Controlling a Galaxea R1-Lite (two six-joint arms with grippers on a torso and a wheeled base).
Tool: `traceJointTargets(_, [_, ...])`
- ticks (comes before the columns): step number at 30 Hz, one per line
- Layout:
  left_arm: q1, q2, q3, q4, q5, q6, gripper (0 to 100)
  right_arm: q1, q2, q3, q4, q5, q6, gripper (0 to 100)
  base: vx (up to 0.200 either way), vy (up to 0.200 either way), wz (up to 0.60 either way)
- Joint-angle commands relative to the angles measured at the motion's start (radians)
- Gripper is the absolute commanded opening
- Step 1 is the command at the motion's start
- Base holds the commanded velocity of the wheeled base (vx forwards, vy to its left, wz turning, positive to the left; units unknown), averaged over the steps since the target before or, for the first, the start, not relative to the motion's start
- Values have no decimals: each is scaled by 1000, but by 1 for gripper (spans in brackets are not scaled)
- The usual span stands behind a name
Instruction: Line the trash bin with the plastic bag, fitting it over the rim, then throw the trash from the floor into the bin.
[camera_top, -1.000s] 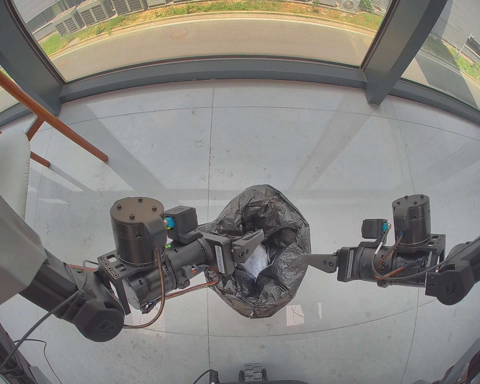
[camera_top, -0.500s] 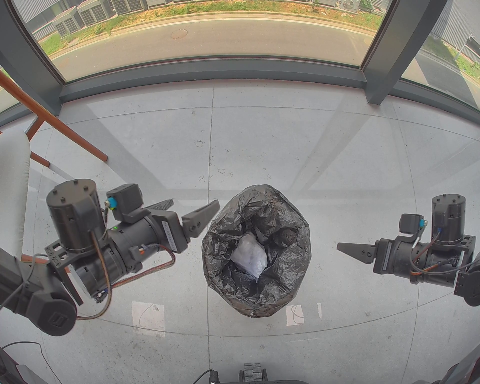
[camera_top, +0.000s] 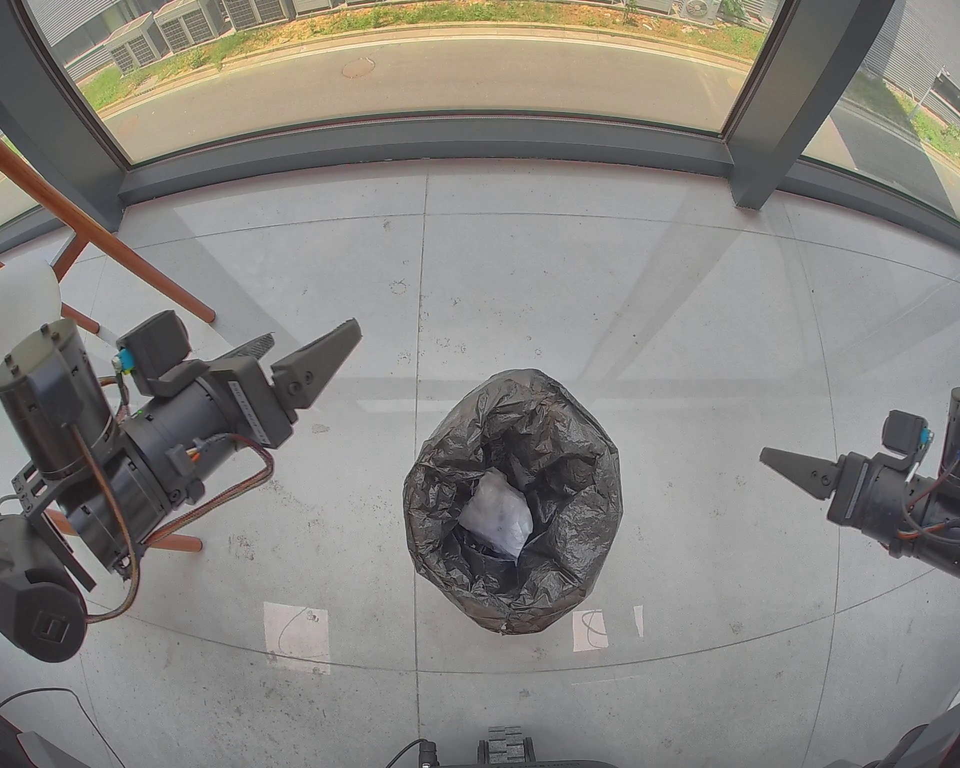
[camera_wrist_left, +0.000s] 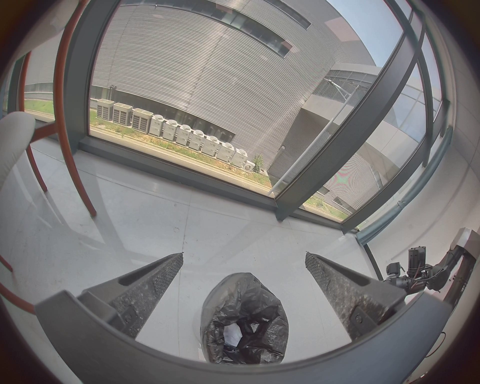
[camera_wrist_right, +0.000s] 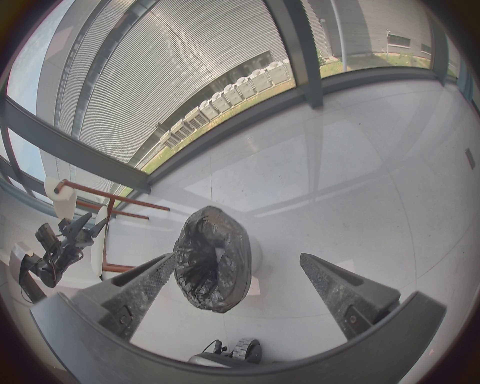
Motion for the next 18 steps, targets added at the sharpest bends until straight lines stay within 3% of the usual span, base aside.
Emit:
traceJointTargets(1, [101,-118,41,-3,1,2,100,-115,-160,19,10,-5,-1,100,0,0,0])
traceJointTargets(4, [165,-159,52,-3,4,7,100,-143,-211,16,10,-14,-7,100,0,0,0])
traceJointTargets(7, [285,-262,110,5,9,39,100,-187,-290,21,15,-83,-55,100,0,0,0])
traceJointTargets(13, [315,-466,320,7,12,80,100,-207,-441,93,18,-143,-108,100,0,0,0])
traceJointTargets(18, [413,-589,417,16,49,83,100,-221,-525,184,18,-146,-154,100,0,0,0])
